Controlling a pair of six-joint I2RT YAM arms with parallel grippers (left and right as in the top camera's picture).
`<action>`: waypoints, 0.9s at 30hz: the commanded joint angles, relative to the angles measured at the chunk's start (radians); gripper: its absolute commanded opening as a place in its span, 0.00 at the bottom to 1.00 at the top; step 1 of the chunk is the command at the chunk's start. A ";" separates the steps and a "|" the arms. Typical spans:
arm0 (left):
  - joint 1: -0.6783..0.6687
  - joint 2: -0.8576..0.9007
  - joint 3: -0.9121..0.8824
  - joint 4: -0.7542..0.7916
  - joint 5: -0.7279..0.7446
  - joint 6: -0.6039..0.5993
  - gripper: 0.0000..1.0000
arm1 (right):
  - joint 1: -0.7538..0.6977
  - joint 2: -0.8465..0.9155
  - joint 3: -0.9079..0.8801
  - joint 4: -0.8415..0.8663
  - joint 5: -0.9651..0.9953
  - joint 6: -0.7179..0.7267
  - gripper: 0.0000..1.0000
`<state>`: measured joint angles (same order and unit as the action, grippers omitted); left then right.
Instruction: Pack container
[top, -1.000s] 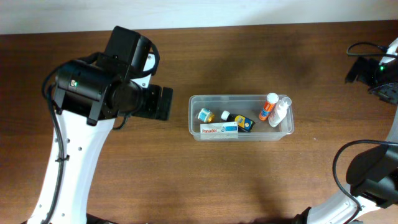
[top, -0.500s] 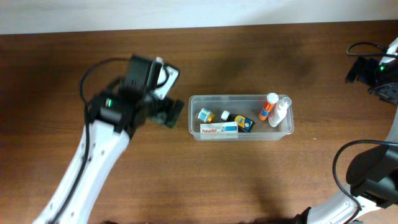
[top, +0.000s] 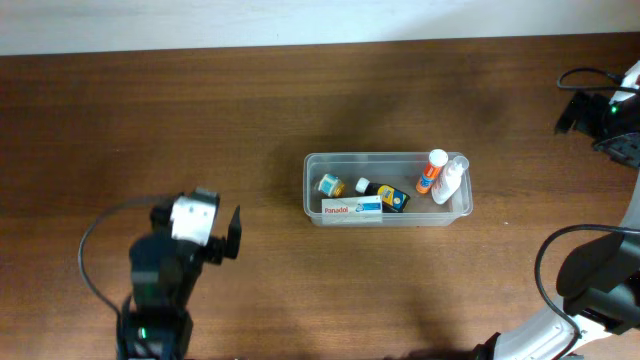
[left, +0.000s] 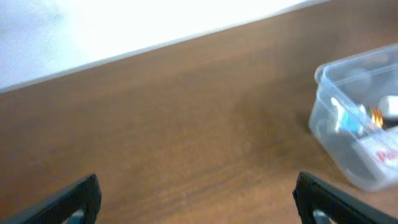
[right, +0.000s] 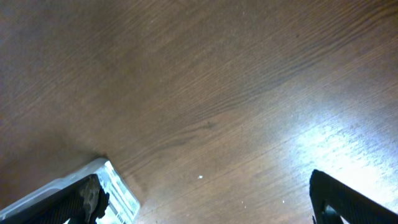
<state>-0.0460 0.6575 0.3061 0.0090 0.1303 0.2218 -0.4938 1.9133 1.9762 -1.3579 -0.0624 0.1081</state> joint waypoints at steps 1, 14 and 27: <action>0.016 -0.161 -0.126 0.075 0.034 0.016 0.99 | 0.003 -0.004 -0.003 0.001 0.011 0.005 0.98; 0.026 -0.512 -0.275 0.130 -0.041 0.019 0.99 | 0.003 -0.004 -0.003 0.000 0.011 0.005 0.98; 0.069 -0.653 -0.298 -0.081 -0.045 0.019 0.99 | 0.003 -0.004 -0.003 0.000 0.011 0.005 0.98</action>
<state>0.0193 0.0212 0.0147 -0.0711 0.0967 0.2256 -0.4938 1.9133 1.9762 -1.3582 -0.0631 0.1081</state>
